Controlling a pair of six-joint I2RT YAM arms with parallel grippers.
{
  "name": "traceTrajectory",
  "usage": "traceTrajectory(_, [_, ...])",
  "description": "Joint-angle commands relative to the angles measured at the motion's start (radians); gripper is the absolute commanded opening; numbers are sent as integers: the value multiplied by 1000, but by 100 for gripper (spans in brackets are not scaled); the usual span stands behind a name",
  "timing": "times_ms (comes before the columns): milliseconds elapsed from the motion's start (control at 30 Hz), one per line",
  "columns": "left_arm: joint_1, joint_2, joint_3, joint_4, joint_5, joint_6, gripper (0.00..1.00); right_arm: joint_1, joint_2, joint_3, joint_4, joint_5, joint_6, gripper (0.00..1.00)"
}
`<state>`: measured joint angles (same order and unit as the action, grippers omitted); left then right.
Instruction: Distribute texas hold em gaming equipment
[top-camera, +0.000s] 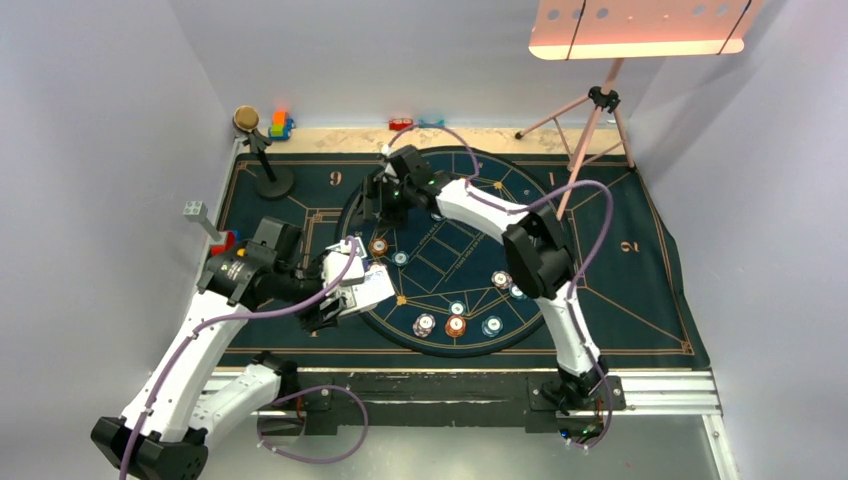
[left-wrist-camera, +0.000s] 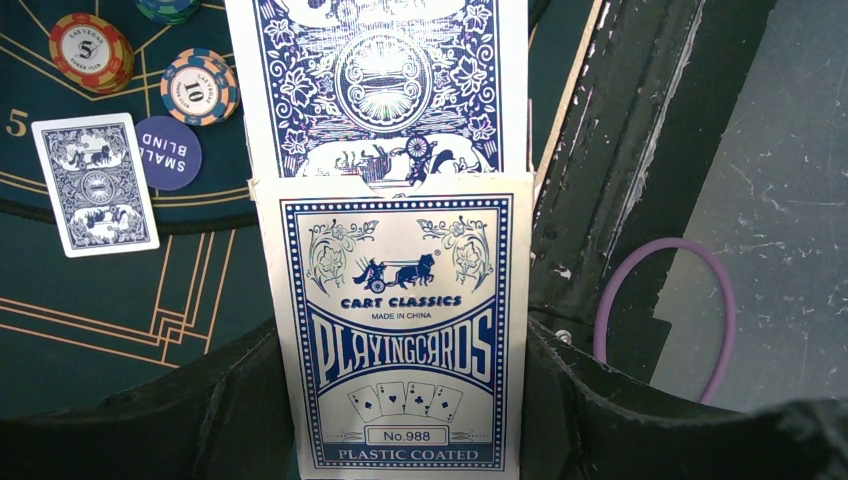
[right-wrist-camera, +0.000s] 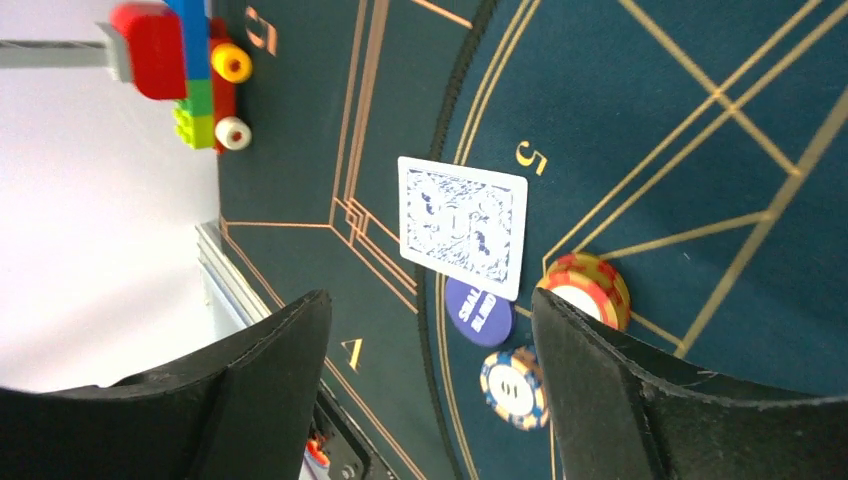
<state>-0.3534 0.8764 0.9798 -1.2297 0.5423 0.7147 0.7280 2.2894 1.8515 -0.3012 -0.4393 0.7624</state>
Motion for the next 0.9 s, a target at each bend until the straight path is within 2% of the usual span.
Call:
traceTrajectory(0, [8, 5, 46, 21, 20, -17, 0, -32, -254, -10, -74, 109, -99, 79])
traceTrajectory(167, [8, 12, 42, 39, 15, -20, 0, -55, -518, -257, -7, 99, -105, 89])
traceTrajectory(300, [7, 26, 45, 56, 15, -24, 0, -55, -697, -481, 59, 27, -94, 92])
traceTrajectory(467, [8, 44, 51, 98, 12, -44, 0, -16, -840, -720, 245, -115, -6, 94])
traceTrajectory(633, [7, 80, 74, 108, 20, -50, 0, 66, -836, -740, 276, -146, 11, 96])
traceTrajectory(867, [7, 92, 85, 105, 29, -53, 0, 117, -774, -710, 358, -179, 55, 97])
